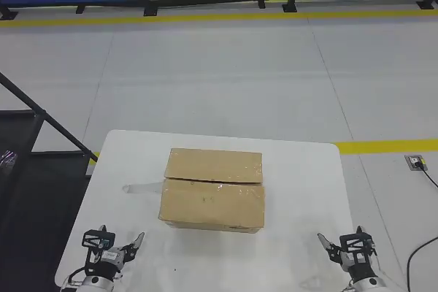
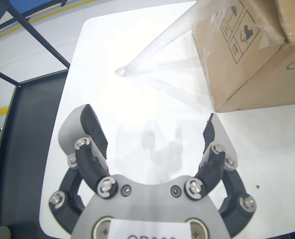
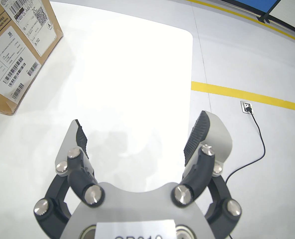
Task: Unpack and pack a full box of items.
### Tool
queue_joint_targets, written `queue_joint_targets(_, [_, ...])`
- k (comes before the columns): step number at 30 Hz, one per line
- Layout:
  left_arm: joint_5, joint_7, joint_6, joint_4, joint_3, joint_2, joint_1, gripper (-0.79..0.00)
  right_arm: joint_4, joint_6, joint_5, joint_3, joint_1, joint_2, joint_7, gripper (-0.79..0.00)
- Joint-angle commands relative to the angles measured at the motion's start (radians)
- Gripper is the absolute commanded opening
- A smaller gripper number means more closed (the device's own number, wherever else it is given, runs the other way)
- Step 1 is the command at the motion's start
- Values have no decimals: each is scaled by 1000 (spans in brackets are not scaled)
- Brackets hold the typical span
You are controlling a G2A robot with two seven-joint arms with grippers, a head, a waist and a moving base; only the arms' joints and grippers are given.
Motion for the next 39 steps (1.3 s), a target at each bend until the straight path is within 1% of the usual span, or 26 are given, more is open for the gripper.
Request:
queue_joint_targets(1, [0,14,-11,-5,3,0,-1,0,-5,-42,-19,-13,-1,2,1,0])
queue_joint_targets(2, [-3,33,-26,-4,4,0,2,0,-5,-74,-42,-16,2,4,4,0])
queue_joint_targets(5, [-59,72,-48,3,-6,-3,7,0,-15,-86,-41,-34,21,1,2,0])
queue_joint_targets(10, [-134,117,-99,-10,-40,-4,17,0,-24,-159,53,-81,70,-6,8,0])
queue_joint_targets(13, [-145,126,-131,-25,-67,-2,19,0,-35,-195,86,-101,100,-8,19,0])
queue_joint_targets(15, [-143,129,-153,-39,-88,0,20,0,-44,-196,92,-118,120,-10,31,0])
queue_joint_targets(20, [-181,129,-260,-83,-147,7,29,0,-75,-197,75,-161,157,-15,68,0])
queue_joint_targets(22, [-181,129,-260,-83,-147,7,29,0,-86,-202,29,-173,164,-14,90,0])
queue_joint_targets(32, [-181,129,-260,-83,-147,7,29,0,-86,-202,29,-173,164,-14,90,0])
queue_joint_targets(33, [-183,128,-260,-83,-145,7,29,0,-91,-215,42,-178,164,-14,85,0])
queue_joint_targets(34, [-191,121,-259,-83,-136,6,23,0,-98,-257,89,-183,169,-15,72,0])
queue_joint_targets(36, [-232,105,-261,-74,-121,3,3,0,-88,-307,193,-171,196,-16,53,0])
queue_joint_targets(39, [-306,70,-276,-53,-122,2,-35,0,-58,-366,343,-173,246,-20,86,0])
